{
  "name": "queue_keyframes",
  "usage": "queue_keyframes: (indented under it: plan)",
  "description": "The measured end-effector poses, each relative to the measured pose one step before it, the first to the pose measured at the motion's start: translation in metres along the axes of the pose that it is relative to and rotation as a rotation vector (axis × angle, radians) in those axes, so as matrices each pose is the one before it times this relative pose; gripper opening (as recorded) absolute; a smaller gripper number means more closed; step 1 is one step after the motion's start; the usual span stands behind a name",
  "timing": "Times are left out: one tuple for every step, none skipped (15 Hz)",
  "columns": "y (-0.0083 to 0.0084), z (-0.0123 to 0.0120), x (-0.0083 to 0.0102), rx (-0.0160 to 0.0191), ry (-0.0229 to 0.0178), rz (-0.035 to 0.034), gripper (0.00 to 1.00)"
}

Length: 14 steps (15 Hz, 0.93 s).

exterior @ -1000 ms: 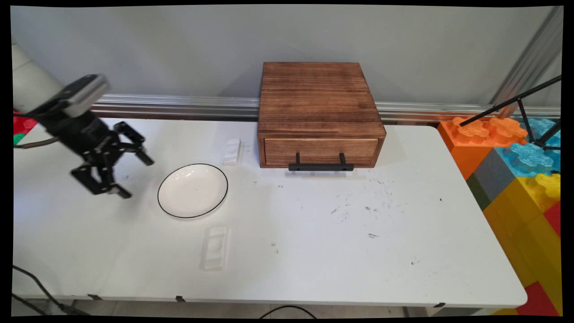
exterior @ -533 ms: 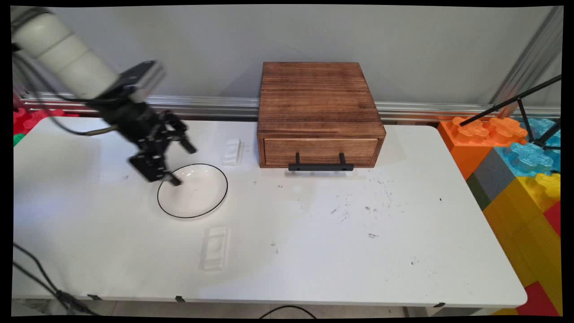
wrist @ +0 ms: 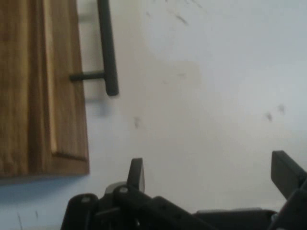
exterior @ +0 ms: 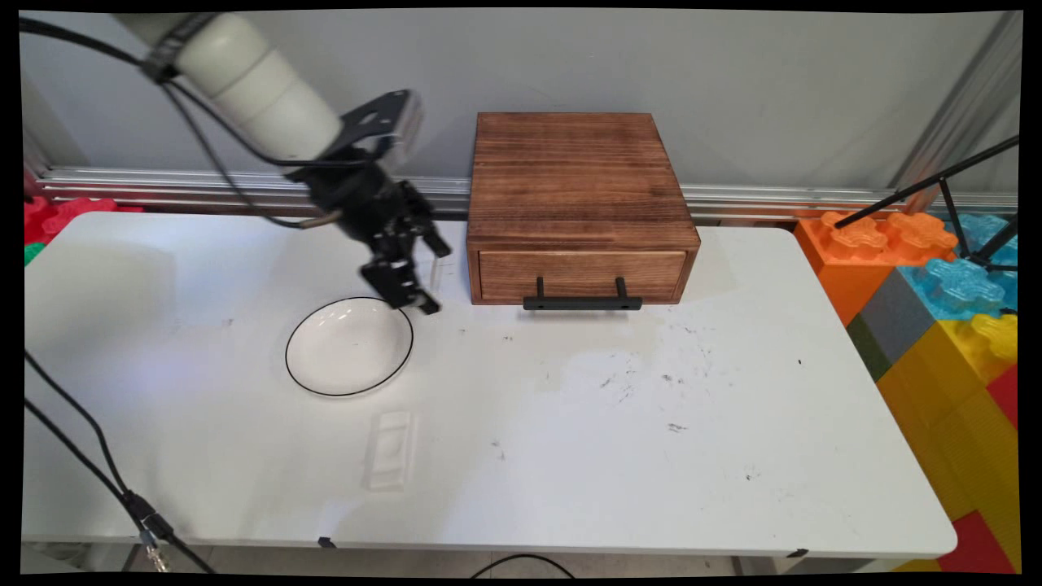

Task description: Open the drawer

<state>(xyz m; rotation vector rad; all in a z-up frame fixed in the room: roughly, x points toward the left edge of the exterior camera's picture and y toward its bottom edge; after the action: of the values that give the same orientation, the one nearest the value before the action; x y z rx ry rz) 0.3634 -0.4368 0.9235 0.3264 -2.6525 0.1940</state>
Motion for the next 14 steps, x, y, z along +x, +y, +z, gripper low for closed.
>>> queue_keyframes:
  plan:
    - [-0.00235,0.00508,0.00835,0.00848,0.00132,-0.00405,1.0]
    - [-0.00141,0.0035,0.00541,0.0058,0.00096,-0.0031,1.0]
    - [-0.00211,0.00521,0.00797,0.00843,0.00168,-0.00379,1.0]
    - [-0.00164,0.00496,0.00732,0.00754,0.00131,-0.00448,1.0]
    - [-0.0018,0.00686,0.00917,0.00916,0.00067,-0.00438,1.0]
    - [-0.00104,0.00504,0.00632,0.00593,0.0004,-0.00285,1.0]
    - [-0.00041,0.00339,0.004,0.00312,0.00007,-0.00162,1.0]
    - [-0.00062,0.00507,0.00559,0.00471,-0.00027,-0.00195,1.0]
    - [-0.00036,0.00334,0.00353,0.00368,-0.00032,-0.00043,1.0]
    - [-0.00054,0.00487,0.00492,0.00576,-0.00057,-0.00098,1.0]
    - [-0.00041,0.0033,0.00289,0.00433,-0.0007,-0.00126,1.0]
    - [-0.0006,0.00495,0.00395,0.00675,-0.00172,-0.00212,1.0]
    - [-0.00027,0.00628,0.00413,0.00624,-0.00231,-0.00321,1.0]
    - [0.00019,0.00684,0.00378,0.00445,-0.00205,-0.00427,1.0]
